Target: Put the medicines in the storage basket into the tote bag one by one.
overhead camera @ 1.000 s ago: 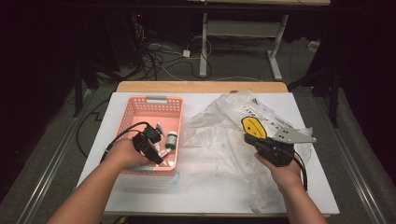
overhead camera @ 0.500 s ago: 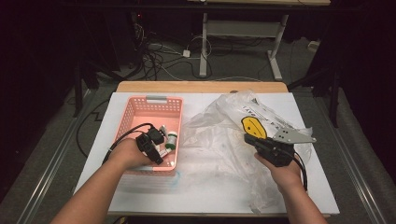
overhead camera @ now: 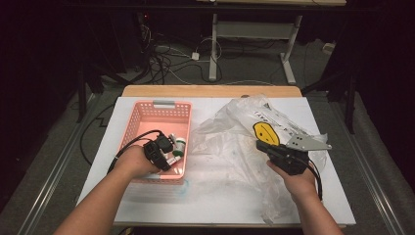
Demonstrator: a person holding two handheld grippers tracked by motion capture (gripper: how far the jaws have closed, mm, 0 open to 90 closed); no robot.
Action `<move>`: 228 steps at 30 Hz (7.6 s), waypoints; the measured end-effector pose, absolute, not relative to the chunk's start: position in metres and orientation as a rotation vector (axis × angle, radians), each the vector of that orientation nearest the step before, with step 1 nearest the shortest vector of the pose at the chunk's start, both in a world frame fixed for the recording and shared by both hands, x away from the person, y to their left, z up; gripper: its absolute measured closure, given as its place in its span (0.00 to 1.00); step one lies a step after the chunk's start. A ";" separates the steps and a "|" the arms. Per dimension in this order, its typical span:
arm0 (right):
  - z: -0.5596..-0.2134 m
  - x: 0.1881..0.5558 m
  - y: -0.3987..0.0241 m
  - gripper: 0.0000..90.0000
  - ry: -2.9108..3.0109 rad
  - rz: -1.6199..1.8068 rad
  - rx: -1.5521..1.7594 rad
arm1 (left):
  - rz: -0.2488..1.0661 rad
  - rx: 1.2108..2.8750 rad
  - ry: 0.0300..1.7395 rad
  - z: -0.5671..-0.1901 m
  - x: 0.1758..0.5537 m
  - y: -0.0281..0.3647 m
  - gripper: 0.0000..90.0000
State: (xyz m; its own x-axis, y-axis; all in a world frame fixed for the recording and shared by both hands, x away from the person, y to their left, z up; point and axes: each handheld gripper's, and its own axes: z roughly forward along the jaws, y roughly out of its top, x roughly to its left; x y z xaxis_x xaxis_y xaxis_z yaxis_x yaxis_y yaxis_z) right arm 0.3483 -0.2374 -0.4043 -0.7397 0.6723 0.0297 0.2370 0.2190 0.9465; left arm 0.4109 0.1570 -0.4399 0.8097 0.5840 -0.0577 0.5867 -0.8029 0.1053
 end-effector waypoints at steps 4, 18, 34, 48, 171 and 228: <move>-0.404 0.348 -0.238 1.00 2.108 1.535 0.843 | -0.023 2.863 0.933 -0.437 0.409 0.158 0.74; -0.399 0.345 -0.236 1.00 2.099 1.538 0.809 | 0.030 2.755 0.923 -0.417 0.400 0.170 0.74; -0.398 0.345 -0.237 1.00 2.091 1.538 0.805 | 0.165 2.591 0.942 -0.413 0.383 0.184 0.74; -0.398 0.344 -0.237 1.00 2.085 1.543 0.797 | 0.263 2.380 0.956 -0.408 0.367 0.203 0.74; -0.380 0.346 -0.249 1.00 1.974 1.602 0.788 | 0.299 2.106 0.692 -0.429 0.372 -0.027 0.74; -0.381 0.349 -0.255 1.00 1.962 1.611 0.801 | 0.174 2.137 0.684 -0.456 0.370 -0.049 0.41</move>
State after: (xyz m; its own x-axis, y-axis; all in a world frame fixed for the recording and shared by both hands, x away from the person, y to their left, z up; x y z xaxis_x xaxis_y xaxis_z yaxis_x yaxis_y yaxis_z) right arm 0.3488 -0.2546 -0.3806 -0.7162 0.6979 0.0033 0.1390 0.1381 0.9806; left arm 0.3705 -0.0489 -0.4556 0.8400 0.5299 -0.1167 0.4098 -0.4785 0.7766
